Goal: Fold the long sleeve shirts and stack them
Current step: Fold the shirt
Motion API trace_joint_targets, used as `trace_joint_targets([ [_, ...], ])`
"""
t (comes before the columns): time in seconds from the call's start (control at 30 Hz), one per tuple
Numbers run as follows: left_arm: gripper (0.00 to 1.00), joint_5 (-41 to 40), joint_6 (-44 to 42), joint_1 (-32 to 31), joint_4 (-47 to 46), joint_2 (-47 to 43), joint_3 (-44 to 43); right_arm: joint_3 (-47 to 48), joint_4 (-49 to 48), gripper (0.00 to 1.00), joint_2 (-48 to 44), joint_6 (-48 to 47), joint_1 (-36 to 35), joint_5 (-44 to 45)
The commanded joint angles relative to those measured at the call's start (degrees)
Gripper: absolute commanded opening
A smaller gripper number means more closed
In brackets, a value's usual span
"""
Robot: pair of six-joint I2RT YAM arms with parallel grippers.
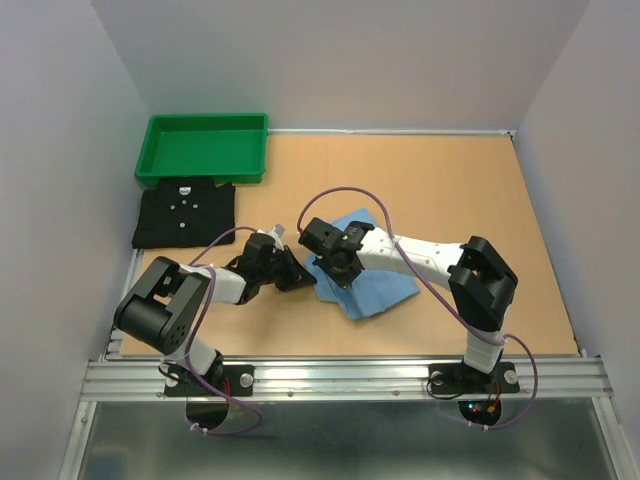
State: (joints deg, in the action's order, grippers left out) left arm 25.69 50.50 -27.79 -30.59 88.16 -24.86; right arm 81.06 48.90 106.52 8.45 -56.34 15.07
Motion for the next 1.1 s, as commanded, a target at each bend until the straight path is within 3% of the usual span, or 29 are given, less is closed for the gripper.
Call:
trace_joint_targets([
  [0.0,0.0,-0.4,-0.1,-0.2,-1.4,0.0,-1.0,0.8,-0.8,0.07,0.4,1.3,-0.4,0.0],
  [0.1,0.0,-0.6,-0.1,-0.2,-1.2,-0.5,-1.0,1.7,-2.8,0.01,1.9,3.1,-0.4,1.8],
  [0.57,0.0,-1.1,-0.1,-0.2,-0.9,-1.6,-0.3,4.2,-3.4,0.01,2.7,7.0,-0.4,4.6],
  [0.63,0.0,-1.0,-0.1,-0.2,-0.8,-1.6,-0.3,3.8,-3.5,0.03,2.9,7.4,-0.4,4.2],
  [0.67,0.0,-1.1,-0.1,-0.2,-0.8,-1.6,-0.3,3.4,-3.5,0.12,3.0,7.5,-0.4,3.7],
  [0.73,0.05,-1.5,0.0,-0.2,-0.2,-2.5,-0.3,2.9,-3.5,0.21,2.6,7.9,-0.4,3.4],
  [0.83,0.34,-3.2,-0.1,-0.2,2.9,-4.5,-0.7,3.8,-3.3,0.37,0.8,8.6,-0.4,1.5],
  [0.87,0.48,-4.0,-0.7,-0.2,5.6,-6.8,-1.2,5.1,-3.3,0.44,0.1,9.4,-0.4,0.2],
  [0.97,0.64,-7.8,-2.7,-0.2,12.7,-12.2,-3.1,7.3,-3.3,0.53,-2.5,11.3,0.3,-1.3],
  [1.07,0.69,-11.1,-3.9,0.5,17.7,-17.6,-4.8,7.3,-3.3,0.57,-5.9,13.3,2.0,-1.7],
])
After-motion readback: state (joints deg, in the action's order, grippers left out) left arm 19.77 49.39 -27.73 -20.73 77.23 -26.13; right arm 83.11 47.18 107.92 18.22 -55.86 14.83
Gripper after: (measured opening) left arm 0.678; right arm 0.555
